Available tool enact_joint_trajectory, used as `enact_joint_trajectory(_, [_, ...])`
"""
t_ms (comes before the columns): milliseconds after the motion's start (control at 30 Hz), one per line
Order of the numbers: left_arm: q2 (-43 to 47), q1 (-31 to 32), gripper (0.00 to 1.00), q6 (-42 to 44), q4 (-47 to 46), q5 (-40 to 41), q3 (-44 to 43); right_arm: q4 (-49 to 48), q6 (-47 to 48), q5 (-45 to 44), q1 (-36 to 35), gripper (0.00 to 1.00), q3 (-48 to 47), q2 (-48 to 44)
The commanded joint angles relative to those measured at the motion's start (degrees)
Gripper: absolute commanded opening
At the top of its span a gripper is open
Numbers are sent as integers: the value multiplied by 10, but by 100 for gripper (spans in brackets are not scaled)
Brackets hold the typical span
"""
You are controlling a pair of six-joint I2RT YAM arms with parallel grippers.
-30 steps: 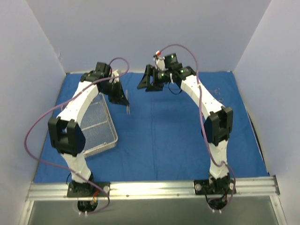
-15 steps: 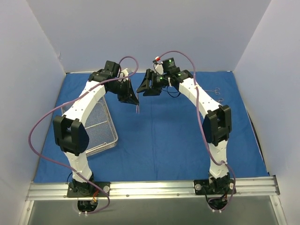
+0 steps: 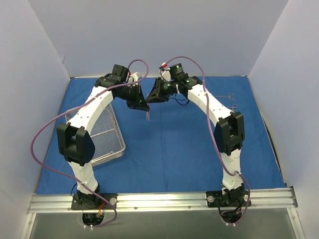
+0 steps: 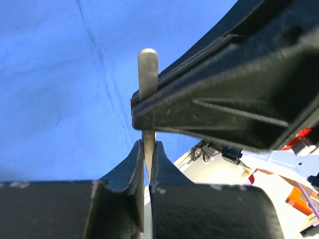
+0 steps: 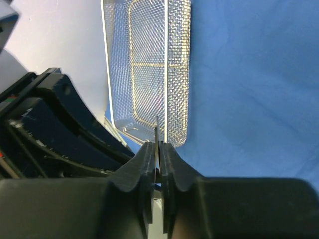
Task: Open and lay out the surgical kit
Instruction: Place the medical item in the surgical kit.
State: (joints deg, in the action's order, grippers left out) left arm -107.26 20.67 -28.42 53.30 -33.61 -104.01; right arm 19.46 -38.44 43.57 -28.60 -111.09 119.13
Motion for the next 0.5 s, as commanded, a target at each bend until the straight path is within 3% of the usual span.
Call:
enact_joint_trajectory(0, [13,4,2,-5,-28,-16,-25,-15,-17,23,-5,1,5,8])
enact_joint_trajectory(67, [10,5,6,-1,-23,-10,-30,-9,-28,20,-5,0,8,7])
enact_joint_trajectory(100, [11,4,13,3,-21,-8,-33,-4,-31,6,-3,0,7,7])
enact_joint_trajectory(133, [11,3,25,7,-17,-1,-35,3,-34,1,-1,0,8,6])
enact_joint_trajectory(167, [14,3,52,18,-10,9,-37,24,-39,-8,2,0,7,4])
enact_joint_trajectory(233, [24,0,71,33,-13,30,-31,39,-49,-44,14,0,14,-11])
enact_joint_trajectory(267, [36,-8,90,46,-13,43,-25,57,-62,-60,19,0,31,-20])
enact_joint_trajectory(333, [48,-23,97,59,-16,50,-10,74,-80,-118,41,0,61,-55])
enact_joint_trajectory(467, [80,-78,96,80,-10,76,44,150,-120,-205,113,0,189,-143])
